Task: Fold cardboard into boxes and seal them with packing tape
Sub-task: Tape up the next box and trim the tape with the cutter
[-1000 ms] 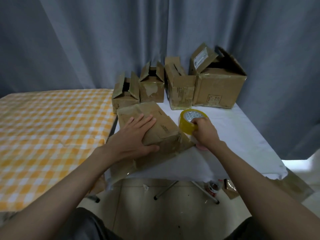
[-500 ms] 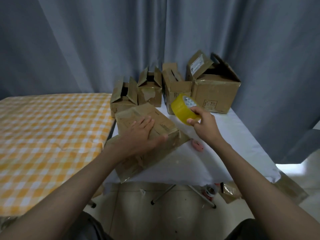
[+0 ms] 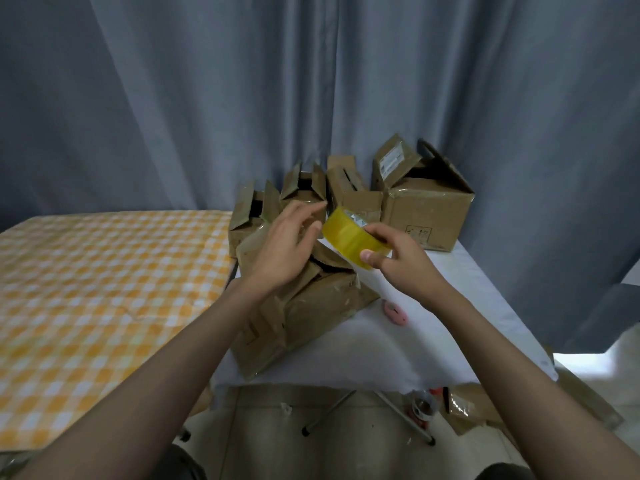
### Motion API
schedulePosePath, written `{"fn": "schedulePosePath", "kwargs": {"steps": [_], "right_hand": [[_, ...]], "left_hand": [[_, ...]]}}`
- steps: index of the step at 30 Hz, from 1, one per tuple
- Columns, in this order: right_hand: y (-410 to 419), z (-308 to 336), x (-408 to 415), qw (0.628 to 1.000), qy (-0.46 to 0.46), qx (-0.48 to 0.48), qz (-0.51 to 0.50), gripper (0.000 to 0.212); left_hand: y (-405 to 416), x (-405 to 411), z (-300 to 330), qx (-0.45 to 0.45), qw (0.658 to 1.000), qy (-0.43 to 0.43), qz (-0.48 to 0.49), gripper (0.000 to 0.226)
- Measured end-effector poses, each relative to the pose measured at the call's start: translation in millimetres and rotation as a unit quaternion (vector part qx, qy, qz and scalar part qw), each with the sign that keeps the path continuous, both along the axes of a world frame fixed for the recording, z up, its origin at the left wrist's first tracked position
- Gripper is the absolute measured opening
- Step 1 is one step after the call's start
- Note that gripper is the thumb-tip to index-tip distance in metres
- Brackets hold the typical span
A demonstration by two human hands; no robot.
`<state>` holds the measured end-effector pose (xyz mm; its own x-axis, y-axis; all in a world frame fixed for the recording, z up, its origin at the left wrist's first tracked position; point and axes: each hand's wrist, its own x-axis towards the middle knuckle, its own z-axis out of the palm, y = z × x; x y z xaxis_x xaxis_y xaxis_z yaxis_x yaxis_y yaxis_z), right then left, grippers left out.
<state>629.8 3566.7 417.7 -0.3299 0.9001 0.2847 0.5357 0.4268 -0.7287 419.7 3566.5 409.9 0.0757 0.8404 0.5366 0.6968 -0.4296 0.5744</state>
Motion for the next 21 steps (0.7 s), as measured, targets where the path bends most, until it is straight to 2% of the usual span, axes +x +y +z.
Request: {"fn": "schedulePosePath", "kwargs": {"steps": [8,11,15,21], "right_hand": [[-9,18,1,0.999,0.013,-0.015,0.031,0.026],[-13,23,2,0.999,0.012,-0.017,0.047,0.025],[-18,28,4,0.997,-0.008,-0.025,0.067,0.023],[-22,30,5,0.995,-0.010,-0.059,0.084,0.023]], "left_hand": [[-8,5,22,0.056,0.995,-0.078,-0.037,0.021],[-13,3,30,0.075,0.993,-0.074,-0.043,0.022],[-16,0,39,0.048,0.997,-0.040,-0.035,0.021],[-23,-5,43,0.050,0.992,-0.099,-0.059,0.010]]}}
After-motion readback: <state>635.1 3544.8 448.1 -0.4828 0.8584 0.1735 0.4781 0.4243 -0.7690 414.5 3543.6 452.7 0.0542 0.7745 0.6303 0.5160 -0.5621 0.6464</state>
